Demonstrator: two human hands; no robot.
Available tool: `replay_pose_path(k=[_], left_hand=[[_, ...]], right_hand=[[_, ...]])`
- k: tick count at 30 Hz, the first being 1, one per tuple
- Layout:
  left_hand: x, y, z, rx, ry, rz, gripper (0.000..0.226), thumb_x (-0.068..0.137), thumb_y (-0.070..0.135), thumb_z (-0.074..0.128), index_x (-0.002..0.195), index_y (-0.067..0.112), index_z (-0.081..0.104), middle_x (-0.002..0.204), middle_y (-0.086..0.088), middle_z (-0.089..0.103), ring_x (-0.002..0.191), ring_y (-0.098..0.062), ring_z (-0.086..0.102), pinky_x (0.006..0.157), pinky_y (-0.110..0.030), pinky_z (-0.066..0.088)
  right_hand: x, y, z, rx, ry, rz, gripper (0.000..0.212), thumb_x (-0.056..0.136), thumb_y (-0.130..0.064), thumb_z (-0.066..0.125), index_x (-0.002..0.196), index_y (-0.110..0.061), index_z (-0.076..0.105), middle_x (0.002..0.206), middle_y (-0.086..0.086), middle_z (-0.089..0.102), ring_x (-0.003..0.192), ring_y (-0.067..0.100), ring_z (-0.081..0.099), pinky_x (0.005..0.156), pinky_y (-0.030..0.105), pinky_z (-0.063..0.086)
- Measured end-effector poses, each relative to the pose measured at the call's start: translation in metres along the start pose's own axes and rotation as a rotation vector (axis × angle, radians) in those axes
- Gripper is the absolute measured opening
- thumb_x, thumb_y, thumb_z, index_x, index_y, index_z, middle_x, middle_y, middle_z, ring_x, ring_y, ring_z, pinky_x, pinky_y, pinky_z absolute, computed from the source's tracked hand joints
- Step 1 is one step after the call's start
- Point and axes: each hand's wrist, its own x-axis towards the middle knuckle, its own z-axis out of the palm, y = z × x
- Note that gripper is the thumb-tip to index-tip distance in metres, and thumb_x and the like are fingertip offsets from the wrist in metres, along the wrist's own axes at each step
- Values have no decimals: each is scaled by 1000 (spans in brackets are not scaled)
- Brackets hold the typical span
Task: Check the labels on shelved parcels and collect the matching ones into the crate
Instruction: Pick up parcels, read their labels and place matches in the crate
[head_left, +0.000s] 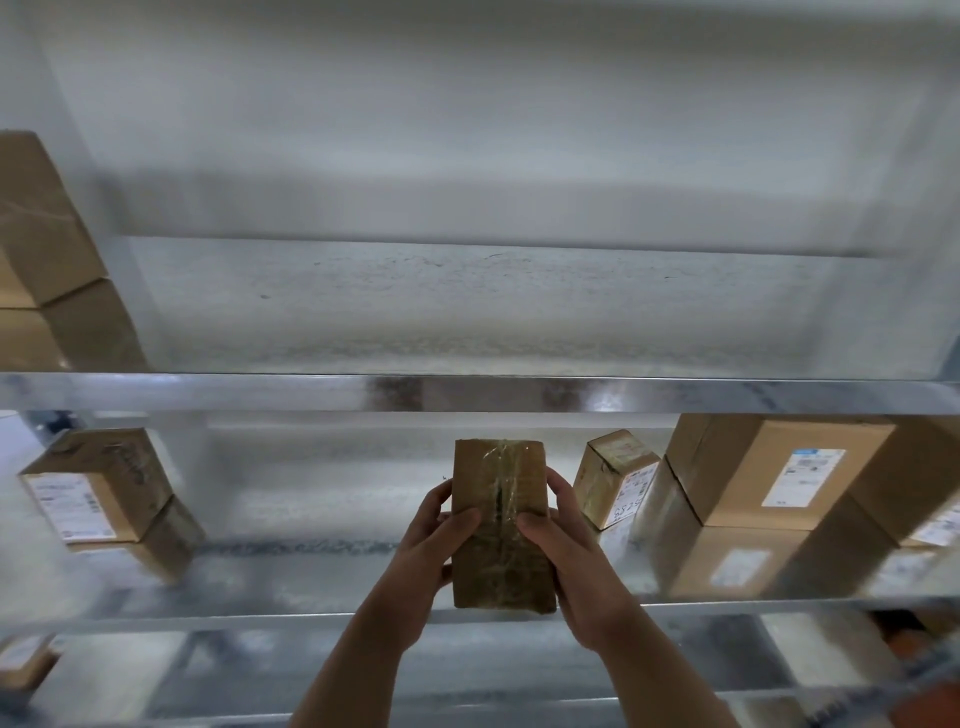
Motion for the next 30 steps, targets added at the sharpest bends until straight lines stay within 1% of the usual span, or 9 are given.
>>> replay_pose_path(k=[6, 8, 12, 16, 21, 23, 24, 27, 30], left_hand=[[0, 6, 6, -14, 21, 90, 62, 83, 45, 70, 141, 28, 55, 124, -7, 73, 112, -29, 73, 93, -48, 61], [0, 8, 4, -36, 56, 142, 69, 82, 38, 75, 145, 26, 52, 126, -8, 72, 115, -30, 71, 92, -44, 61], [-1, 13, -1, -35, 30, 203, 90, 71, 25, 87, 151, 24, 46, 132, -7, 68, 122, -29, 66, 90, -41, 61], [-5, 15, -7, 78, -84, 252, 85, 83, 4, 78, 156, 26, 40, 146, -12, 56, 135, -33, 55, 103, -60, 53], [-6, 15, -19, 219, -226, 192, 90, 86, -9, 72, 156, 38, 38, 155, 10, 49, 146, -11, 43, 112, -41, 49], [-7, 17, -20, 212, -258, 147, 82, 86, 0, 72, 150, 42, 44, 151, 16, 52, 142, -5, 47, 105, -27, 52], [-7, 19, -18, 188, -254, 116, 74, 86, 11, 73, 147, 44, 47, 149, 17, 53, 139, -7, 50, 103, -29, 53], [-8, 23, -10, 117, -175, 60, 54, 87, 44, 70, 138, 46, 52, 146, 15, 55, 130, -17, 60, 100, -53, 57], [-9, 23, 0, 95, -71, 131, 52, 89, 42, 66, 139, 41, 50, 143, 14, 57, 121, -15, 65, 93, -60, 59]], right_hand=[[-2, -2, -2, -88, 0, 22, 81, 75, -67, 74, 147, -40, 49, 131, 1, 73, 124, 26, 69, 108, 59, 52], [-4, -4, -3, -147, -29, 84, 79, 76, -84, 63, 144, -43, 54, 137, -3, 70, 129, 24, 66, 109, 60, 51], [-2, -11, -10, -186, 35, 284, 100, 56, -107, 48, 132, -44, 65, 136, -3, 69, 125, 22, 66, 107, 56, 52], [-2, -19, -13, -184, 11, 335, 83, 71, -93, 32, 126, -44, 69, 125, 2, 75, 118, 25, 71, 96, 51, 61], [0, -23, -12, 44, 33, 308, 77, 79, -85, 48, 134, -35, 66, 129, 13, 74, 117, 37, 72, 94, 64, 59], [-1, -22, -12, 76, 14, 262, 74, 84, -81, 60, 137, -30, 65, 131, 14, 73, 119, 39, 71, 95, 66, 57], [-1, -21, -12, 66, 6, 231, 73, 83, -79, 67, 138, -30, 64, 133, 13, 71, 121, 39, 70, 95, 66, 57], [-3, -20, -9, 25, 14, 157, 63, 80, -64, 76, 136, -43, 59, 138, 6, 68, 127, 36, 66, 97, 62, 58], [-4, -22, -5, -17, -6, 122, 57, 82, -56, 75, 136, -54, 55, 139, -3, 67, 130, 33, 63, 98, 56, 59]])
